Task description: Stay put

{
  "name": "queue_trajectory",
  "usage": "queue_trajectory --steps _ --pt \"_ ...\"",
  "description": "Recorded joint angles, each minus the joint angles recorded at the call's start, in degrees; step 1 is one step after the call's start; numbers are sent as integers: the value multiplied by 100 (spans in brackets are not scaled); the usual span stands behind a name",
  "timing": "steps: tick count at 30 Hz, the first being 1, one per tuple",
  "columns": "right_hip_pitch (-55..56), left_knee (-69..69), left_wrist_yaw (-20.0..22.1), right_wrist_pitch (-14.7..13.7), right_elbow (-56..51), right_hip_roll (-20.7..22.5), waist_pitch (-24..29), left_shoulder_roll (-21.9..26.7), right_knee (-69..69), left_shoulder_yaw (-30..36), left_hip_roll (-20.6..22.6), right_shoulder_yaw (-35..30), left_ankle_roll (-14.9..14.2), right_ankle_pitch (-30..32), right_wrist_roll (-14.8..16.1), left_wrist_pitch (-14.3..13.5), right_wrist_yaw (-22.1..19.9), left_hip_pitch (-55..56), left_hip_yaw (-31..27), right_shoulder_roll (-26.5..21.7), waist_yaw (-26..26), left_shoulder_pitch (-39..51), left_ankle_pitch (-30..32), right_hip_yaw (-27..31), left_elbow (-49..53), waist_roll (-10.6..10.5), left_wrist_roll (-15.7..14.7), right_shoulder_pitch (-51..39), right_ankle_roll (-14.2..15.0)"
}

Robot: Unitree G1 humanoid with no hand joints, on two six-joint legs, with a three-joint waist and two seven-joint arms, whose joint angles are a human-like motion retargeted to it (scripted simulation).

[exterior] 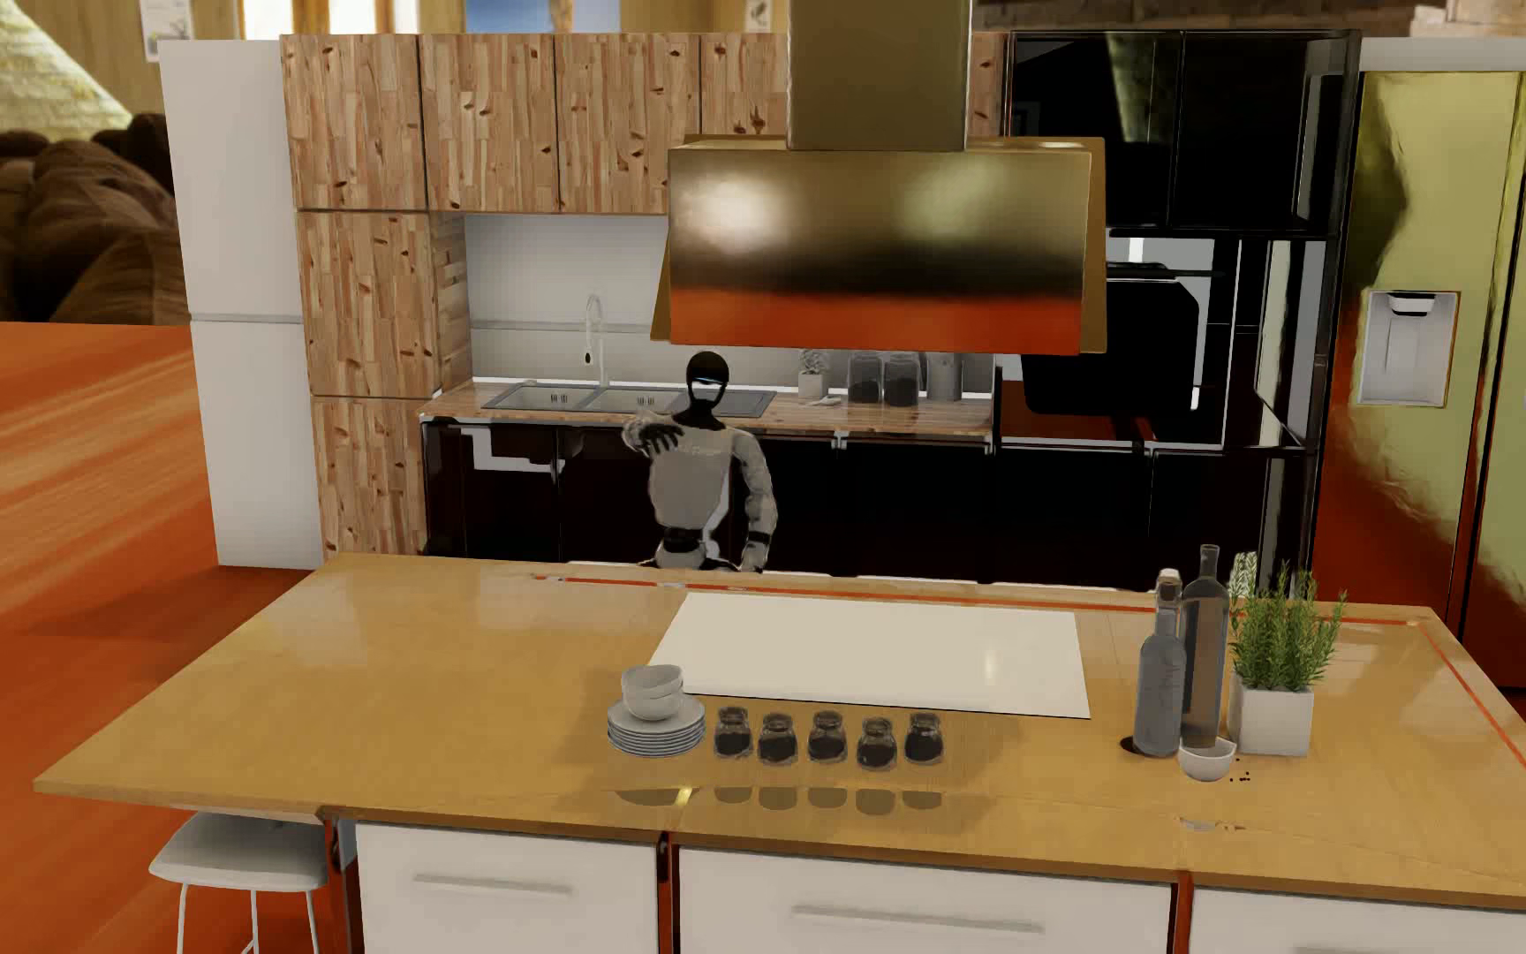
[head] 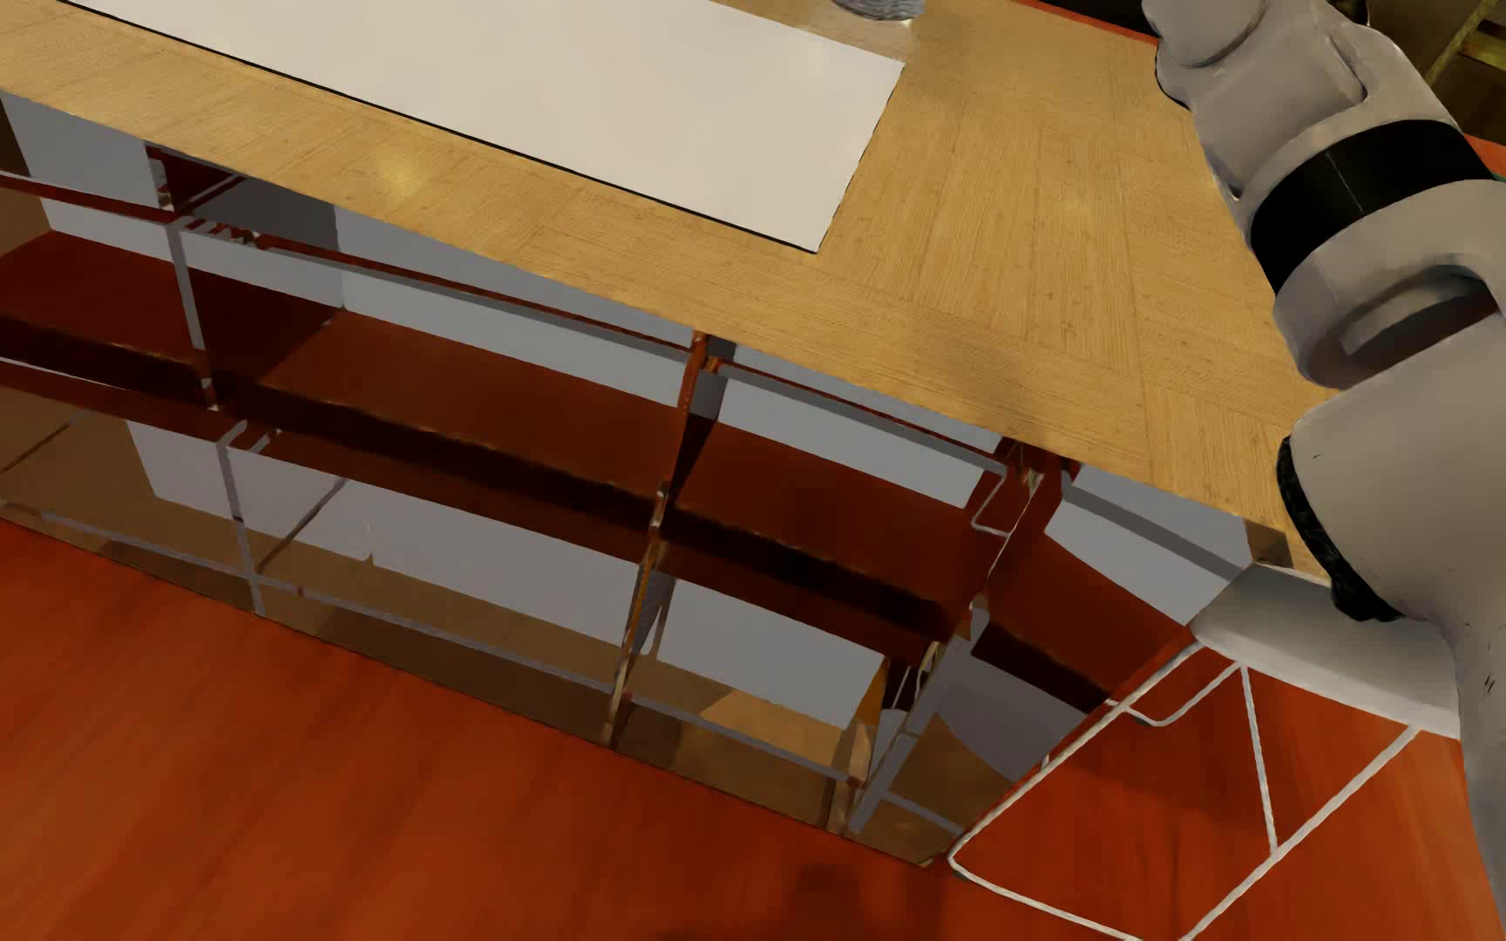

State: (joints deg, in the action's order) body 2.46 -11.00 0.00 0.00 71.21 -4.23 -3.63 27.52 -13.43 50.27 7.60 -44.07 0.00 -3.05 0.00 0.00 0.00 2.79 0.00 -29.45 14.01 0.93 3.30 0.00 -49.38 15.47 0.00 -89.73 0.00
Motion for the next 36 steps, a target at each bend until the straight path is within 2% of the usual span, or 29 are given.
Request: queue_trajectory --steps 12,13,14,16,19,20,21,23,25,26,27,29,31,34,36 --pt "66 65 0 0 -20 -2 22 65 -26 81 0 66 0 35 0 0 0 20 0 35 -13 43 107 0 -25 -72 0 -31 0" --pt "71 55 0 0 -83 -2 23 59 -27 81 2 217 0 43 0 0 0 27 0 34 -18 53 99 0 -26 -82 0 -12 0" --pt "79 43 0 0 -391 -1 15 28 -28 41 3 752 0 66 0 0 0 37 0 24 -38 44 69 0 -24 -108 0 157 0" --pt "121 1 0 0 -1810 24 -75 -111 -31 -142 -9 1931 0 184 0 0 0 76 0 137 -239 -115 -50 0 38 -249 0 979 0" --pt "260 -44 0 0 -4359 108 -210 -526 72 -392 -37 2830 0 738 0 0 0 91 0 809 -679 -460 -223 0 133 -720 0 2911 0" --pt "284 -80 0 0 -5091 117 -242 -676 -1055 -441 -42 2883 0 -5 0 0 0 84 0 1061 -813 -573 -293 0 148 -886 0 3735 0" --pt "298 -113 0 0 -5621 133 -266 -779 -1088 -474 -57 2765 0 -311 0 0 0 81 0 1256 -933 -666 -344 0 164 -1013 0 4579 0" --pt "321 -155 0 0 -5969 164 -314 -899 -1101 -476 -60 2174 0 -367 0 0 0 98 0 1403 -1102 -782 -383 0 214 -1170 0 6130 0" --pt "294 -153 0 0 -5581 121 -336 -964 -1275 -506 -43 1375 0 -385 0 0 0 87 0 1314 -1184 -845 -357 0 228 -1238 0 7286 0" --pt "279 -147 0 0 -5326 101 -340 -980 -91 -511 -41 974 0 679 0 0 0 91 0 1202 -1217 -828 -340 0 201 -1257 0 7733 0" --pt "262 -150 0 0 -4982 83 -348 -982 -80 -494 -30 601 0 952 0 0 0 100 0 1110 -1252 -801 -334 0 167 -1259 0 8111 0" --pt "225 -164 0 0 -4207 47 -388 -973 -54 -524 -7 76 0 752 0 0 0 119 0 1025 -1366 -793 -331 0 149 -1245 0 8743 0" --pt "192 -105 0 0 -3285 20 -398 -1001 -47 -668 2 -13 0 552 0 0 0 94 0 1070 -1377 -781 -246 0 132 -1247 0 9274 0" --pt "190 -91 0 0 -1667 15 -475 -1085 -49 -949 13 430 0 411 0 0 0 109 0 1302 -1442 -854 -173 0 169 -1282 0 9787 0" --pt "185 -112 0 0 -1300 19 -476 -1108 -64 -980 7 587 0 385 0 0 0 106 0 1282 -1523 -883 -177 0 219 -1303 0 10024 0"
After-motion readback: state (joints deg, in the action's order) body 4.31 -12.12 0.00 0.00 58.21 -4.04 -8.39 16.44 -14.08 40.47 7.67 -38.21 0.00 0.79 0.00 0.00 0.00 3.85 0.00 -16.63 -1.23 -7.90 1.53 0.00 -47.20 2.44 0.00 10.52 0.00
